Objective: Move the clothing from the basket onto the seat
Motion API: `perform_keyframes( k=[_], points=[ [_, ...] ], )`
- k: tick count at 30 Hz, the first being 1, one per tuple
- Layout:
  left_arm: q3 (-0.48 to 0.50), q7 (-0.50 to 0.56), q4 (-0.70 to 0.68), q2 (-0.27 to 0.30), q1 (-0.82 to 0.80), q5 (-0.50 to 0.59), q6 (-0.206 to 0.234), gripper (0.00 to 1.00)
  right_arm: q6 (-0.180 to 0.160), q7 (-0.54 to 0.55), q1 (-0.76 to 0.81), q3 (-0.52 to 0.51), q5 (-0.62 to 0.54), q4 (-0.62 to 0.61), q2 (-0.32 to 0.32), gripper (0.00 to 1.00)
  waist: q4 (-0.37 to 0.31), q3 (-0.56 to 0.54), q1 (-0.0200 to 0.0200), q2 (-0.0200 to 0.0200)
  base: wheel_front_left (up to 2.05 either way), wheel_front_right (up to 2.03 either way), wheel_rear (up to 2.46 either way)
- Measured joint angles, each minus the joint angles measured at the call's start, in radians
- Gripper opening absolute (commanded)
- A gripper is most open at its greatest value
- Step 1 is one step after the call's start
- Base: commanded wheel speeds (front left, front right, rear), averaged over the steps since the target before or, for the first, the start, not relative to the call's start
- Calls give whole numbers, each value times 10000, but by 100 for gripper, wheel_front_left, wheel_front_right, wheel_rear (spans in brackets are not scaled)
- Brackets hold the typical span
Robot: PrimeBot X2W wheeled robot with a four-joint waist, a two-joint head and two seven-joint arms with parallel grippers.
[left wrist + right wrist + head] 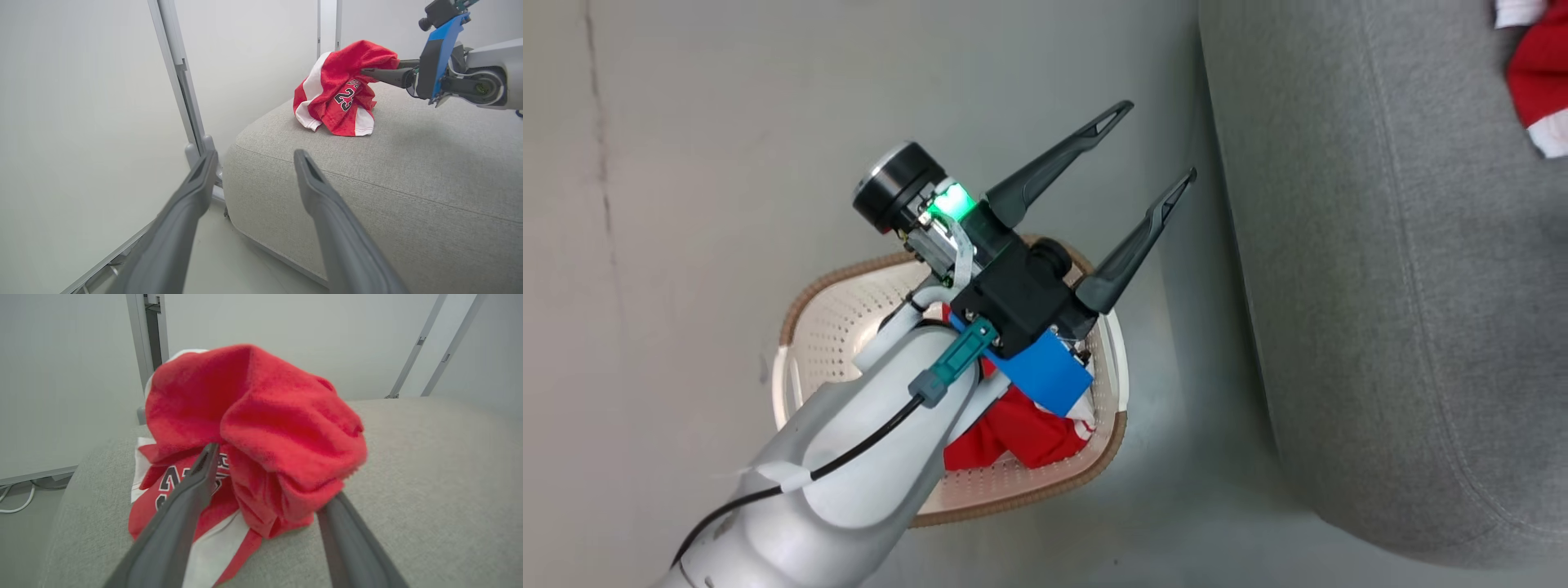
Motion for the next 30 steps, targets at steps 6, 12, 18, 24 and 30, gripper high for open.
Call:
perform_keyframes(
  k=[6,12,18,24,30],
  points=[
    [259,0,25,-79,582,-113,75,100,0,-2,1385,-29,217,-337,238,100,19,-921,0,0,0,0,0],
    [698,-2,61,-81,1360,-242,228,100,0,2,2657,234,242,-1262,700,100,16,-1880,-1,0,0,0,0],
    [1350,0,104,25,2360,-403,410,100,0,0,3724,978,372,-2487,1158,100,149,-2775,-1,0,0,0,0],
    [2213,0,15,109,3307,-502,677,100,0,-2,4318,1906,554,-3540,1486,100,510,-3468,-2,0,0,0,0],
    [3219,-2,-205,67,4056,-550,871,100,0,-2,4773,2677,711,-4284,1745,100,1073,-3974,-2,0,0,0,0]
  ],
)
